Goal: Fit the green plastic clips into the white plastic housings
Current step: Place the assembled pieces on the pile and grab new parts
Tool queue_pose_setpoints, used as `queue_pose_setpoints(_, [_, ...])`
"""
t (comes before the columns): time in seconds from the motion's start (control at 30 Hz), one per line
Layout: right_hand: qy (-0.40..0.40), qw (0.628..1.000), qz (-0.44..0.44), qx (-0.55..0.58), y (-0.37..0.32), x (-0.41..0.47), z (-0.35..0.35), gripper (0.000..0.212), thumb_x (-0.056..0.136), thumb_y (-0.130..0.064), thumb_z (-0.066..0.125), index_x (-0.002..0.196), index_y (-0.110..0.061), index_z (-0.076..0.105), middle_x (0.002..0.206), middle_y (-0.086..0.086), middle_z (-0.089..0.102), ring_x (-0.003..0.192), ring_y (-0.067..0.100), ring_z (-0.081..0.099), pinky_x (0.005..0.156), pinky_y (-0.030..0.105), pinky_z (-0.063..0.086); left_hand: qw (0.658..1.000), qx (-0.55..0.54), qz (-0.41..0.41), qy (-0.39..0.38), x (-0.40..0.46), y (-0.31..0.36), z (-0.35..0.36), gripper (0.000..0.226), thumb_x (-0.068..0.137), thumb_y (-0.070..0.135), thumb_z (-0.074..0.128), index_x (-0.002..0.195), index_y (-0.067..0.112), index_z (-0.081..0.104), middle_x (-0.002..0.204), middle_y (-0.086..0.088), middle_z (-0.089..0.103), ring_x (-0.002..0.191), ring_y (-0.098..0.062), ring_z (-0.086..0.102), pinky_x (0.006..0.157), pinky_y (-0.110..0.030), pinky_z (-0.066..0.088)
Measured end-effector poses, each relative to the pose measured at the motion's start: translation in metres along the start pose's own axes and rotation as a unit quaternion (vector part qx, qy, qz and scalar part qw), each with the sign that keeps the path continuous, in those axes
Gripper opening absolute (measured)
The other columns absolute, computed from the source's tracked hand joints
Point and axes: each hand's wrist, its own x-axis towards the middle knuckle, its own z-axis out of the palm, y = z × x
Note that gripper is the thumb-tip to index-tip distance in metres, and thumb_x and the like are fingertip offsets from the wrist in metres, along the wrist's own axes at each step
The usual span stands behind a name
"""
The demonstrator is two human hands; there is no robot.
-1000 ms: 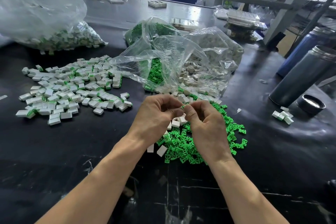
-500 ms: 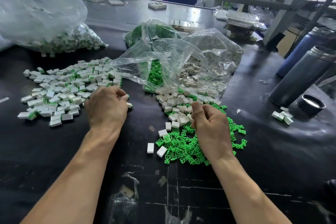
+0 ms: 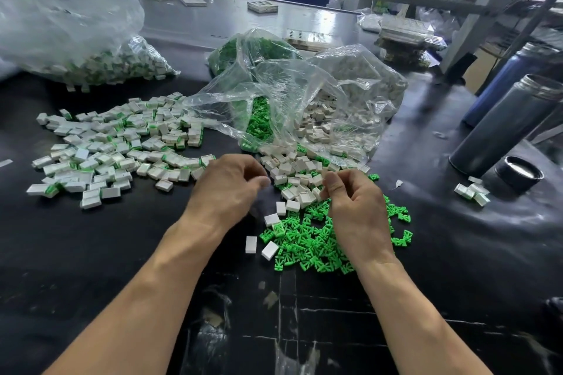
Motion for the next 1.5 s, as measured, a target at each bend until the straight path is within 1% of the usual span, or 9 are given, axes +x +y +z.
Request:
queue_pose_setpoints(0.1, [-0.014,0.999,-0.005,-0.033,-0.001,0.0,-0.002,0.015,0.102,-0.036,0.064,0.089,-0.027,0.066,0.081,-0.011,0.071,0.071,0.001,0.063,0.059,0.012,0.044,0.998,0.011,-0.016,-0.053,-0.006,0.007,0.005,0.013,0.08,0.045,0.083,0.077,0.036,0.074,0.07,0.024,0.068,0.069,0.008,0.061,0.066,-0.021,0.047])
queue_pose_setpoints(0.27, [-0.033,0.988,0.005,-0.15,-0.003,0.002,-0.009,0.006,0.096,-0.033,0.072,0.093,-0.028,0.073,0.09,-0.014,0.07,0.086,0.012,0.065,0.078,0.032,0.05,0.991,0.085,-0.033,-0.098,-0.011,0.015,0.011,0.027,0.072,0.056,0.085,0.081,0.035,0.07,0.081,0.02,0.066,0.08,0.003,0.06,0.069,-0.025,0.046])
queue_pose_setpoints(0.43, [-0.085,0.969,0.024,-0.233,-0.005,0.005,-0.019,0.008,0.089,-0.041,0.077,0.084,-0.037,0.073,0.084,-0.023,0.064,0.078,-0.006,0.057,0.065,0.022,0.041,0.991,0.084,-0.033,-0.099,-0.013,0.018,0.015,0.022,0.077,0.048,0.085,0.085,0.033,0.071,0.079,0.019,0.067,0.079,0.001,0.061,0.071,-0.025,0.046])
queue_pose_setpoints(0.6, [-0.14,0.95,0.022,-0.28,-0.01,0.004,-0.017,0.011,0.084,-0.047,0.081,0.086,-0.04,0.072,0.093,-0.02,0.06,0.09,0.006,0.06,0.084,0.033,0.052,0.995,0.068,-0.017,-0.076,-0.014,0.015,0.015,0.018,0.083,0.044,0.081,0.083,0.033,0.066,0.082,0.018,0.068,0.082,-0.001,0.063,0.077,-0.029,0.052])
queue_pose_setpoints(0.77, [-0.142,0.938,-0.005,-0.317,-0.01,0.002,-0.013,0.015,0.087,-0.042,0.08,0.083,-0.036,0.067,0.098,-0.019,0.057,0.097,0.009,0.057,0.087,0.032,0.045,0.998,-0.051,0.013,-0.041,-0.013,0.016,0.014,0.012,0.09,0.029,0.076,0.095,0.035,0.067,0.085,0.016,0.069,0.075,0.005,0.064,0.066,-0.013,0.049])
queue_pose_setpoints(0.97, [-0.069,0.99,-0.008,-0.12,-0.005,0.004,-0.013,0.009,0.093,-0.027,0.077,0.092,-0.03,0.068,0.085,-0.014,0.067,0.074,0.0,0.062,0.062,0.017,0.045,0.975,-0.22,0.023,-0.024,-0.015,0.025,0.015,0.018,0.092,0.017,0.075,0.107,0.025,0.071,0.092,0.009,0.074,0.083,0.003,0.069,0.069,-0.009,0.051])
queue_pose_setpoints(1.07, [-0.052,0.998,0.002,0.028,-0.006,0.004,-0.012,0.01,0.094,-0.017,0.076,0.099,-0.026,0.075,0.085,-0.009,0.074,0.073,-0.004,0.065,0.062,0.01,0.048,0.959,-0.279,0.025,-0.037,-0.017,0.029,0.017,0.015,0.094,0.013,0.073,0.107,0.02,0.072,0.093,0.006,0.075,0.08,0.001,0.068,0.07,-0.012,0.052])
queue_pose_setpoints(1.27, [-0.041,0.986,0.033,0.159,-0.01,0.006,-0.012,0.009,0.091,-0.008,0.076,0.092,-0.017,0.075,0.077,-0.002,0.077,0.061,0.005,0.064,0.051,0.016,0.046,0.923,-0.375,-0.003,-0.08,-0.018,0.033,0.023,0.013,0.1,0.018,0.064,0.108,0.017,0.074,0.072,0.012,0.071,0.065,-0.004,0.061,0.069,-0.026,0.06])
queue_pose_setpoints(1.5, [-0.048,0.965,0.061,0.251,-0.011,0.006,-0.01,0.011,0.09,-0.008,0.077,0.086,-0.017,0.077,0.068,0.004,0.069,0.055,0.012,0.056,0.047,0.023,0.047,0.927,-0.364,0.01,-0.093,-0.018,0.033,0.026,0.017,0.102,0.011,0.057,0.108,0.013,0.073,0.086,0.0,0.074,0.066,-0.005,0.062,0.069,-0.03,0.06])
